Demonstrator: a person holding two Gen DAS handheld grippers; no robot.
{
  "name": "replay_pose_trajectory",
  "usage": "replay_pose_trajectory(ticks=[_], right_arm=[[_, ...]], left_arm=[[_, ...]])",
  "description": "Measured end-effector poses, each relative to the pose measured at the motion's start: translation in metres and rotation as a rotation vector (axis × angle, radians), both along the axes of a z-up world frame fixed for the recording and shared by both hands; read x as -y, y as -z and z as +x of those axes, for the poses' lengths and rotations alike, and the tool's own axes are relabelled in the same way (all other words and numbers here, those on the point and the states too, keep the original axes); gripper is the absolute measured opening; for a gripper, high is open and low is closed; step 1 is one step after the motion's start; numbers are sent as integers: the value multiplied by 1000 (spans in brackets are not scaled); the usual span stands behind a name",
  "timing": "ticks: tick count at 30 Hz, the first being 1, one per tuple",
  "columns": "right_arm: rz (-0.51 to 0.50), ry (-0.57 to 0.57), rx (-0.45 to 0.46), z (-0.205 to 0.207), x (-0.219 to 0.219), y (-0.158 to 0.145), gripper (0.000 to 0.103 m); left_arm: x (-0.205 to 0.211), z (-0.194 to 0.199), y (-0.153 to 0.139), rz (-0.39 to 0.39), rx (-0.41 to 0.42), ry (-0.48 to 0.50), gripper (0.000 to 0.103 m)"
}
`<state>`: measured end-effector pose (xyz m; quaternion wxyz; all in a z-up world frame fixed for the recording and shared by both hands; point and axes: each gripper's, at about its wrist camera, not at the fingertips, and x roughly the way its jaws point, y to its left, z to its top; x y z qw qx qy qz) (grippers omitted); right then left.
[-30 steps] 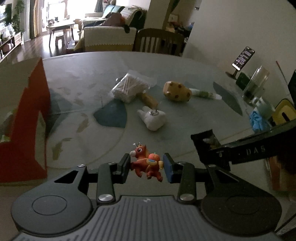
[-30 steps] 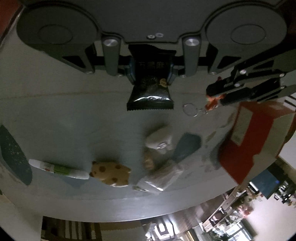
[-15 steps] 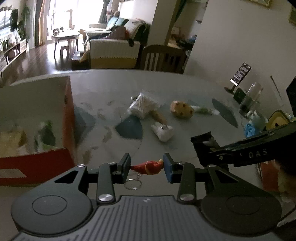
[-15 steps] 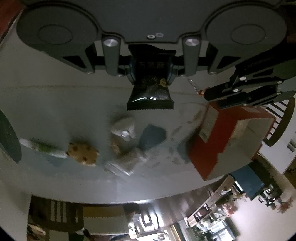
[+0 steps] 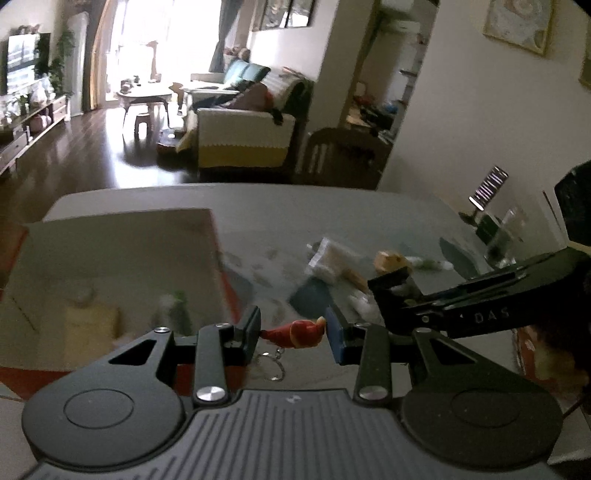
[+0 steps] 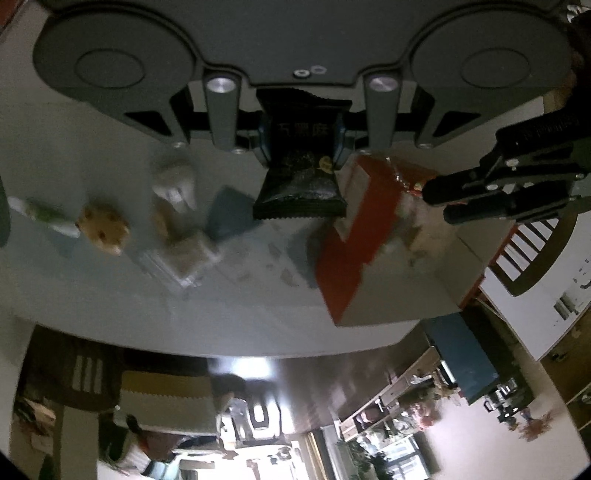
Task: Organize objects
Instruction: 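Carry the orange toy and black packet into the box and open both grippers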
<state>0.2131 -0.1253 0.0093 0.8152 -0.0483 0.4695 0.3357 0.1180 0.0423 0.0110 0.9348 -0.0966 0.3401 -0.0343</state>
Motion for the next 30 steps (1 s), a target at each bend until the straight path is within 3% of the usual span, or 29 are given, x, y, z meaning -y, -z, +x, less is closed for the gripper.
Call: replay_pose_trajectory(ticks=[8,14,22,30], right_arm=[[13,-71,42,5,-68,-13,32],[1,-118,35,10,-123,-5,32],[-75,-163,30,14,-179,21,32],[-156,-204,23,13,-216,53,32]], left_arm=[[-64,2,-21,68,36,-72,37],[-110,9,-19,119,18,-133,37],[-161,23,11,142,-70,-173,37],[-184,37,51,172,-167,-180,37]])
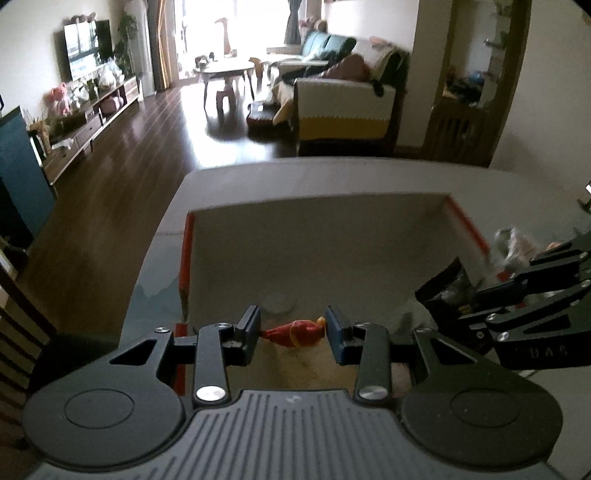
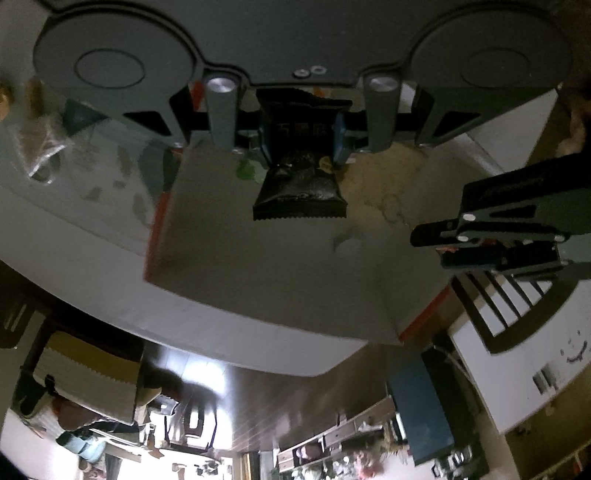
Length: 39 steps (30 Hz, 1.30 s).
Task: Organize objects
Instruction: 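Carry the orange toy and black packet into the box and open both grippers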
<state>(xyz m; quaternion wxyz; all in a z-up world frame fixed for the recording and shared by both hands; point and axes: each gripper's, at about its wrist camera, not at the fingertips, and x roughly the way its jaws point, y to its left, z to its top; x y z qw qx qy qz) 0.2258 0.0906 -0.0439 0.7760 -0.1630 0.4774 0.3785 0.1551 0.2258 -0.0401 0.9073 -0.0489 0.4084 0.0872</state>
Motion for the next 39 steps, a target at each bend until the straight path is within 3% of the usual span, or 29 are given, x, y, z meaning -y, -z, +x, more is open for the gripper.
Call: replay_pose_trajectory(ticks=[8,20,22,24,27,39], right_arm=[[-56,-2,-12,2,-14,24,33],[-75,-7,-26,3,-9,30,38],[-68,-11,-24,3,-7,27,39],[-55,-19,-27,2,-7,23,43],[-39,-40,-29,0,-3,18,51],[53,-26,-5,-4,24,-12,61]], left_arm=[[-1,9,27,39,-86,31,37],[4,14,48,31,-159,61,38],[7,13,49,33,-162,66,39],[7,13,48,34,-159,69,51],[11,9,46,30,-144,76,57],[23,-9,22,53,-101,67,60]])
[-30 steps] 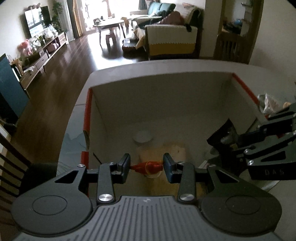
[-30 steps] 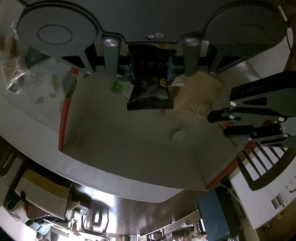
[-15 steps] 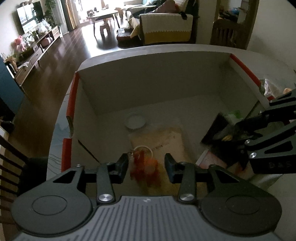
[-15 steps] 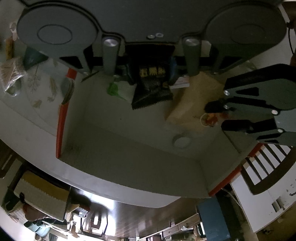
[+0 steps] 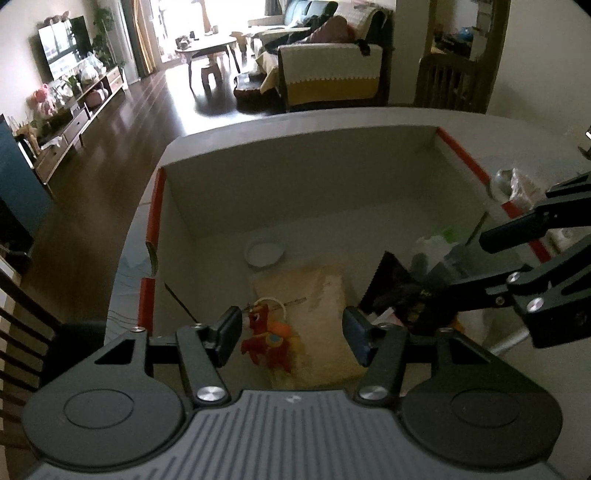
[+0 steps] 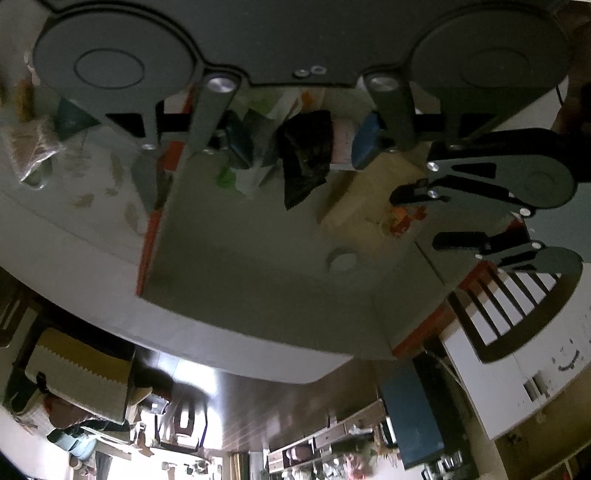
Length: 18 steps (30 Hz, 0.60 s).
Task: Organize objects
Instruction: 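Carry the orange toy and black packet into the box and open both grippers, then withdraw both grippers from the box back over the table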
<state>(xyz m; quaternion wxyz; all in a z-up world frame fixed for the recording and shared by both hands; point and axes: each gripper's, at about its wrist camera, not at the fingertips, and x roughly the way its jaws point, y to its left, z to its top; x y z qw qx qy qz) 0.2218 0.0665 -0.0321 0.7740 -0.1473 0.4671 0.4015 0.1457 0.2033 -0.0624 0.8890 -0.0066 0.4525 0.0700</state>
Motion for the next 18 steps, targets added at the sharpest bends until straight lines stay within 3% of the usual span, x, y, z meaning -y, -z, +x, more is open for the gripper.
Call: replay_pose_trajectory(ticks=[10,12,18], right_arm=[[85,-14,35,-21,40,-28,66],[95,-13,43,-26,49,-31,68],[117,1,47,-37,82,-35,75]], left_arm=[[24,-12,-37,-24,82,15,63],[30,-15,-43,-31,97,15,70],[55,-27,-58,-38,164,4,75]])
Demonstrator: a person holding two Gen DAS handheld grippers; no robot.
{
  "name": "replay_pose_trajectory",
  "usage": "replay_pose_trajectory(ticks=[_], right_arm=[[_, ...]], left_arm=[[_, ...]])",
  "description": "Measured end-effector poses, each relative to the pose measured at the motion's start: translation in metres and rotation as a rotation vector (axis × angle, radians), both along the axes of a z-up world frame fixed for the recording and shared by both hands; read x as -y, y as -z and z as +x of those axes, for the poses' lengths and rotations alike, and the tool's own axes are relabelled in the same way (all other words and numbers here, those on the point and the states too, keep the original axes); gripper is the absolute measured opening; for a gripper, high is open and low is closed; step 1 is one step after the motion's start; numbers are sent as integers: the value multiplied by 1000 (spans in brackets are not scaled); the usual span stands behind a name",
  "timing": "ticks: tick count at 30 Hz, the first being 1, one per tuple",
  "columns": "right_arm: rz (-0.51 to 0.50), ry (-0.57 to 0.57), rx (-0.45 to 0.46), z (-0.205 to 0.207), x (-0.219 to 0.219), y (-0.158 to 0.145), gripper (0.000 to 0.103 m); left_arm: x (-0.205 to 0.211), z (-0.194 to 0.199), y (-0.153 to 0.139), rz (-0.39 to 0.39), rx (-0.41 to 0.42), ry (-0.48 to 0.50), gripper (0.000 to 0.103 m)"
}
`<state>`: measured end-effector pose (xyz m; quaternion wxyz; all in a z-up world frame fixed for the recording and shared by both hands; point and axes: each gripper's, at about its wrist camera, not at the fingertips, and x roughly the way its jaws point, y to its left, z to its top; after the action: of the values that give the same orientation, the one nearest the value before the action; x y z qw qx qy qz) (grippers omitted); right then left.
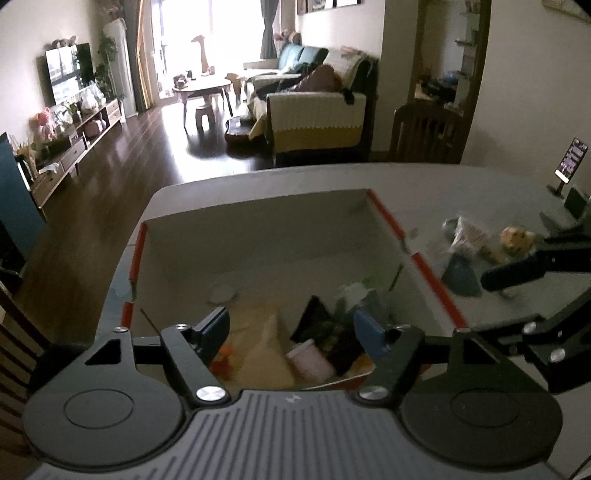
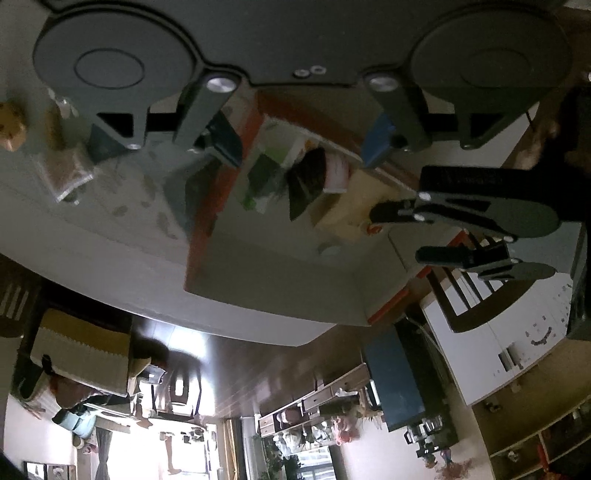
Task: Organize objects
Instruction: 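Withdraw both grippers from the box back over the table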
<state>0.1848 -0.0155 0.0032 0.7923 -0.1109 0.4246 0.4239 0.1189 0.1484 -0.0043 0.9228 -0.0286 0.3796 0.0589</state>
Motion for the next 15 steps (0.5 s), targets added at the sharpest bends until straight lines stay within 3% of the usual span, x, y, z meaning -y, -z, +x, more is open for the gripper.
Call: replay_pose_trajectory(ticks=[15], right_arm=[[14,135,-14,17,122,6,79]], left_arm=[[96,6,-4,-69,22,63,85]])
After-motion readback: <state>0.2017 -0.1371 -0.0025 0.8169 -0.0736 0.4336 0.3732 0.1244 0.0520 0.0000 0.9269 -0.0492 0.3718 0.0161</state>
